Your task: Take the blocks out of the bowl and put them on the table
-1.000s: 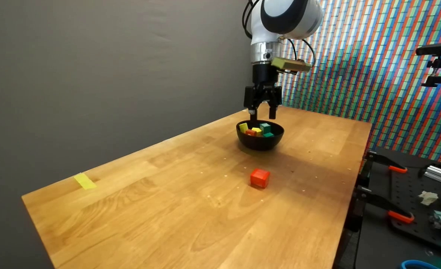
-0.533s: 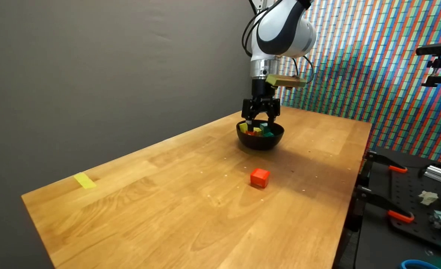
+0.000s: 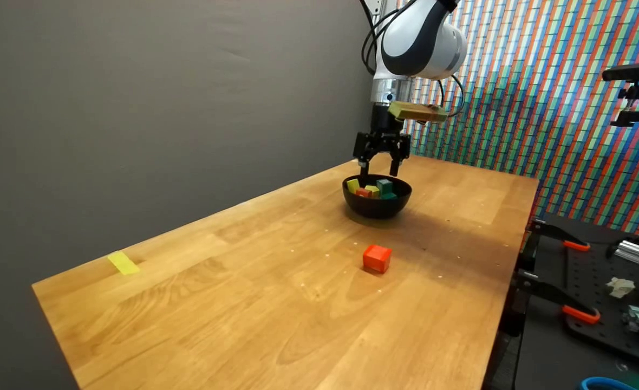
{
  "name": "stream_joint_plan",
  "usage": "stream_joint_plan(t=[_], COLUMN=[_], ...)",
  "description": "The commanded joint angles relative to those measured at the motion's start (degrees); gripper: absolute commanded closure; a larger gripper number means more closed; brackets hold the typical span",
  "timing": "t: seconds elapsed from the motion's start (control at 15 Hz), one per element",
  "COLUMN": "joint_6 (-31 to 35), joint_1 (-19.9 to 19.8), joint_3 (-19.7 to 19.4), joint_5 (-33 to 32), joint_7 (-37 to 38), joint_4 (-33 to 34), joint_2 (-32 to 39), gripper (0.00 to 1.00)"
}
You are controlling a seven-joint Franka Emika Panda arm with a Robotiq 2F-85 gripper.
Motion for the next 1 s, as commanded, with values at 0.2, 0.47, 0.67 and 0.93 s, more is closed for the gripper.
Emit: stream_joint_plan(t=[0.2,0.47,0.67,0.93], joint_6=[2.88,3.7,3.42,3.1], joint_1=[-0.18,0.05,0.15,0.32], joint_3=[-1.85,-2.77,-3.03,-2.99], joint_5=[0.31,-0.18,-0.17,-0.2], joint_7=[3.97,6.15,7.39,8.19], joint_4=[-2.35,-2.3,-1.47,-0.9], joint_2=[-0.33,0.66,2.08,3.23], gripper=[0.0,0.01,0.29,0.61])
